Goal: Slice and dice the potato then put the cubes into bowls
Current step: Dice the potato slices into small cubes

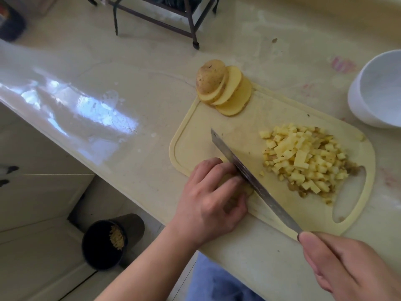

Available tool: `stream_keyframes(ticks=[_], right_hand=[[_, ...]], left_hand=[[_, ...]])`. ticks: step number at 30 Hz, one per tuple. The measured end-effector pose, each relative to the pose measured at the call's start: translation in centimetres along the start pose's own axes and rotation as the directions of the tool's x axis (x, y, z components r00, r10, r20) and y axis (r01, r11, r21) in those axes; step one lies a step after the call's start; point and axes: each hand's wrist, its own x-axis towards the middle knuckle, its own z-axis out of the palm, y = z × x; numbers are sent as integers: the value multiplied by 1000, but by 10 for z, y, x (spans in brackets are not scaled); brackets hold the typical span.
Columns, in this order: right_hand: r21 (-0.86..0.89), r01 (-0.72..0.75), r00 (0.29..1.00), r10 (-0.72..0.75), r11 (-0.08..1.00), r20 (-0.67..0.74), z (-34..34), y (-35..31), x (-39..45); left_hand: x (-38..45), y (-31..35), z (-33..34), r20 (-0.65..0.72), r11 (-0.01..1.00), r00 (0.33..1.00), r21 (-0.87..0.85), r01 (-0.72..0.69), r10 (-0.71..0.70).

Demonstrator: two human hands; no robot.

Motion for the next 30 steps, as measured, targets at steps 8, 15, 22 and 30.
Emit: stream_keyframes(ticks=[8, 15, 22, 30], right_hand=[[44, -28, 999, 28, 999, -15, 9, 1, -2], [86, -58, 996, 52, 995, 73, 11, -5, -5], [36, -69, 996, 67, 997, 56, 7, 2, -12], [-15, -106, 994, 105, 994, -27, 4, -1, -23]], left_hand=[[-3, 0, -1, -3, 1000, 1000, 1, -3, 3], [-7, 2, -3, -45, 1000, 999, -6, 0, 0], [-5, 1, -3, -45, 1000, 999, -16, -5, 4], [-3, 1, -4, -54, 1000, 998, -14, -16, 16]])
